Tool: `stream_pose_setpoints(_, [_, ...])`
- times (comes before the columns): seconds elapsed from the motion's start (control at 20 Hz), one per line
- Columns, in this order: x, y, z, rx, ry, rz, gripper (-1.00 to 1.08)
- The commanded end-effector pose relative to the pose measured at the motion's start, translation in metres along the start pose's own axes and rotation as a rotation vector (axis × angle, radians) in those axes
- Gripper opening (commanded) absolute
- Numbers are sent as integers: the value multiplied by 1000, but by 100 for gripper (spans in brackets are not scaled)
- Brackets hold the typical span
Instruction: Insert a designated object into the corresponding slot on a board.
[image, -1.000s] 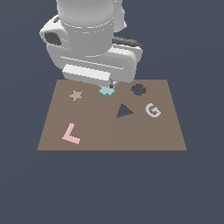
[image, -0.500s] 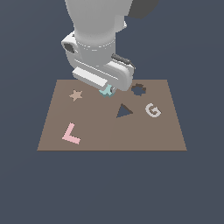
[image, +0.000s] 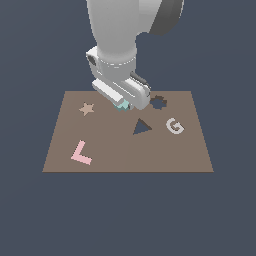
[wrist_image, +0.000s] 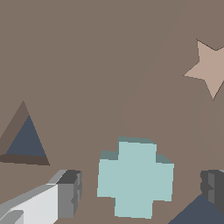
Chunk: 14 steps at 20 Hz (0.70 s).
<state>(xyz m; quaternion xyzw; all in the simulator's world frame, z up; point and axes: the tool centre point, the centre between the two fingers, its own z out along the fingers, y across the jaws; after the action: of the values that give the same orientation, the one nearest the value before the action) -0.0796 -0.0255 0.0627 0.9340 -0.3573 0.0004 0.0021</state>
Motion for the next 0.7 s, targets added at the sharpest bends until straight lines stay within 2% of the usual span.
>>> stream_pose_setpoints(0.0, [-4, 0, 6, 1, 0, 34, 100])
stream_pose_setpoints(0.65, [-8, -1, 19, 3, -2, 65, 100])
